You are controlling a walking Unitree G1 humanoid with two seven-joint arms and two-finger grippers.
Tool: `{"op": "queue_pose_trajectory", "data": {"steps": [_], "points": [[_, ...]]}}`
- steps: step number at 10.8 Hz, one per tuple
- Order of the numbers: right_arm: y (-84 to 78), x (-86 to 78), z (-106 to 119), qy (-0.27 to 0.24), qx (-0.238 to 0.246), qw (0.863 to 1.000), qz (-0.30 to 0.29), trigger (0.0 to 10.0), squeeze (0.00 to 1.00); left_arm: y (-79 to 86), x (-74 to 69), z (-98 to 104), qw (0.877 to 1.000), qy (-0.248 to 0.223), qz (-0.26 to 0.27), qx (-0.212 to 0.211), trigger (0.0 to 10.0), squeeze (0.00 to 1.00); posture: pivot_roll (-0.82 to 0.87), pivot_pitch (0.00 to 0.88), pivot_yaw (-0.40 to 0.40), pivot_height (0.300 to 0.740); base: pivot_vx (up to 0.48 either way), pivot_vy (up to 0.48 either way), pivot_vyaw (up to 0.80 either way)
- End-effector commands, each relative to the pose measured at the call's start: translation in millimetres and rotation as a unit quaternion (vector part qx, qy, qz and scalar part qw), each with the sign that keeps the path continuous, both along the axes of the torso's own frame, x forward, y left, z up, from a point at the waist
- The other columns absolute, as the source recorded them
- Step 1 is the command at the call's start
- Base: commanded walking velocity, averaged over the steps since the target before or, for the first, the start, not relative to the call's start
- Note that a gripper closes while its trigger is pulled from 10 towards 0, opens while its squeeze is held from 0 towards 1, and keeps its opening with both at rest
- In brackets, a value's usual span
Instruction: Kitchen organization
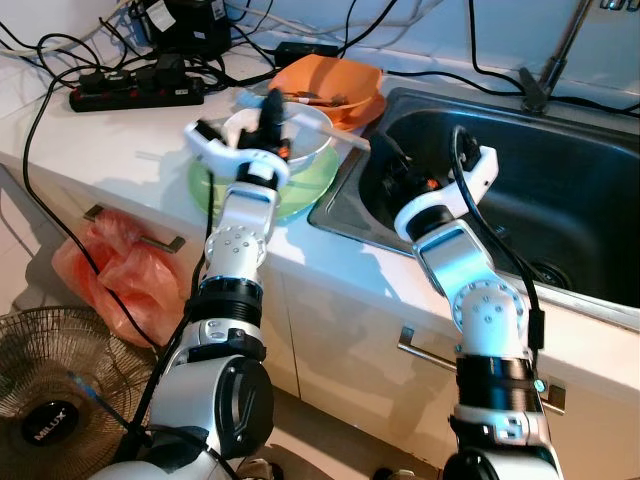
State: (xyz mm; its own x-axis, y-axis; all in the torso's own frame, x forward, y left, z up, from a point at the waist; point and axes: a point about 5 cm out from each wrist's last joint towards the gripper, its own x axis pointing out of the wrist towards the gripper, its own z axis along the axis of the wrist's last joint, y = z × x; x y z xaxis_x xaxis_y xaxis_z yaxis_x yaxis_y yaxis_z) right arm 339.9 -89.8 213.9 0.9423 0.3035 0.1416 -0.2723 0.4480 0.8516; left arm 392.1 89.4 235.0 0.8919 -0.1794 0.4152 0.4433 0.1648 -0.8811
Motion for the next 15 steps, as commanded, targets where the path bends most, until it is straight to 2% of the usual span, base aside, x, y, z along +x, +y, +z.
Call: {"op": "queue_pose_trajectory", "data": {"steps": [1, 2, 3, 4, 7, 14, 15], "points": [[29.6, 0.8, 26, -0.032, 0.054, 0.997, 0.036, 10.0, 0.0, -53.4, -12.3, 4, 0.997, 0.002, -0.068, -0.04, 0.0, 0.0, 0.01, 0.09, 0.066, 0.74, 0.0, 0.0, 0.0], [31.9, 1.9, 24, -0.031, 0.058, 0.997, 0.04, 10.0, 0.0, -56.2, -15.8, 2, 0.996, 0.004, -0.078, -0.034, 0.0, 0.0, 0.01, 0.092, 0.066, 0.74, 0.0, 0.0, 0.0], [34.5, 2.1, 24, -0.035, 0.064, 0.996, 0.045, 9.0, 0.0, -58.1, -19.0, -1, 0.996, 0.006, -0.086, -0.03, 0.0, 0.0, 0.02, 0.095, 0.063, 0.74, 0.0, 0.0, 0.0], [35.4, 3.1, 25, -0.041, 0.067, 0.996, 0.049, 0.0, 0.0, -58.4, -21.9, -2, 0.996, 0.007, -0.089, -0.028, 0.0, 0.0, 0.03, 0.1, 0.064, 0.74, 0.0, 0.0, 0.0], [35.1, 10.3, 31, -0.056, 0.061, 0.995, 0.058, 0.0, 0.0, -54.1, -24.4, -7, 0.995, 0.015, -0.091, -0.024, 0.0, 0.0, 0.03, 0.106, 0.063, 0.74, 0.0, 0.0, 0.0], [36.6, 18.2, 46, -0.079, 0.087, 0.992, 0.047, 0.0, 0.0, -50.4, -27.0, -14, 0.996, 0.037, -0.082, -0.021, 0.0, 0.0, 0.04, 0.099, 0.069, 0.74, 0.0, 0.0, 0.0], [37.2, 18.5, 48, -0.08, 0.091, 0.992, 0.046, 0.0, 0.0, -50.0, -26.7, -15, 0.996, 0.039, -0.074, -0.016, 1.7, 0.0, 0.04, 0.1, 0.07, 0.74, 0.0, 0.0, 0.0]]}}
